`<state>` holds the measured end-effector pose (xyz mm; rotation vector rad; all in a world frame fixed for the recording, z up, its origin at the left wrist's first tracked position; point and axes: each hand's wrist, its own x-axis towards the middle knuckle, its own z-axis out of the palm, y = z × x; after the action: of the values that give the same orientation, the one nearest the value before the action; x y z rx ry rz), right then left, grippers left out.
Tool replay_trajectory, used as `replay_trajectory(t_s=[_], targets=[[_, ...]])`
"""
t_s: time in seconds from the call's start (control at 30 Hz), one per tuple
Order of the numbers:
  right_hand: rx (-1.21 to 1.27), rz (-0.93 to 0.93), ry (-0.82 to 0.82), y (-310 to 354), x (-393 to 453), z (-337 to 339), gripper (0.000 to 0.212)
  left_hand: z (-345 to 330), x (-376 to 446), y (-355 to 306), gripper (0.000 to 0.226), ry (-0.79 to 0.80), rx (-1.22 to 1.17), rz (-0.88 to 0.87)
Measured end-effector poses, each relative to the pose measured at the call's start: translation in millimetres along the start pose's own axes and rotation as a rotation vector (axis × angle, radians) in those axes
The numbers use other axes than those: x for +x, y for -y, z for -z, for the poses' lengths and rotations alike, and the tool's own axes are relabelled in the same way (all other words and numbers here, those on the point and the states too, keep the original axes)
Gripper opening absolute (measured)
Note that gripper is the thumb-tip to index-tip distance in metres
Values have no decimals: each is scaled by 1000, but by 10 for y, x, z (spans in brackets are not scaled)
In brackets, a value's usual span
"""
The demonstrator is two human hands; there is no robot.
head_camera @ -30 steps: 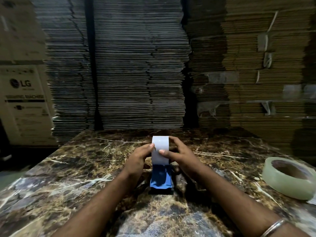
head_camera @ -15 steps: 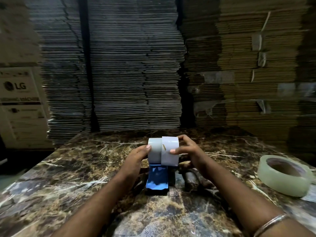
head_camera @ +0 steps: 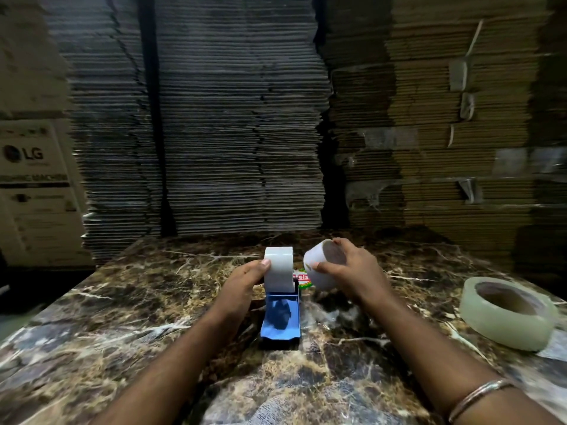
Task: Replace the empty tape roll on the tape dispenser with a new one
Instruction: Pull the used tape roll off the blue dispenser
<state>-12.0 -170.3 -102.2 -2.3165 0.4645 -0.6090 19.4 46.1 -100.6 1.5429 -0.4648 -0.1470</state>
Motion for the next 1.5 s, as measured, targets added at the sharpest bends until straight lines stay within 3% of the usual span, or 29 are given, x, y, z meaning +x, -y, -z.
replay_trajectory(t_s=[0.17,0.3,0.37,0.47,0.57,0.67,0.87,1.1,1.2,1.33,1.5], targets=[[-316,-15,-117,66,-55,-65,92,19,1,36,59,5,-7,34],[-381,4,-181,60,4,-83,72,21,-1,43,61,-8,-18,37],[-417,41,-188,46,44,-104,68,16,-6,23,54,0,-8,43],[-414,75,-182,32,89,-150,55,-17,-30,-35,20,2,16,-1],[-345,54,-133,3,119,-188,43,-15,-9,-11,20,8,10,-24],[-287,8,-129,-3,126,-163,55,-3,2,17,19,25,6,-41],[-289,-10,-118,-65,215,-120,35,-5,-2,15,23,35,9,-41],[-297,17,-71,-17,233,-112,43,37,36,80,30,10,75,-26],[-325,200,-126,179,118,2,58,21,33,101,37,-35,83,-16],[85,621,184,406,-87,126,73,5,30,93,32,-34,57,3],[-137,808,225,384,-113,-90,89,2,55,117,31,2,-62,25]])
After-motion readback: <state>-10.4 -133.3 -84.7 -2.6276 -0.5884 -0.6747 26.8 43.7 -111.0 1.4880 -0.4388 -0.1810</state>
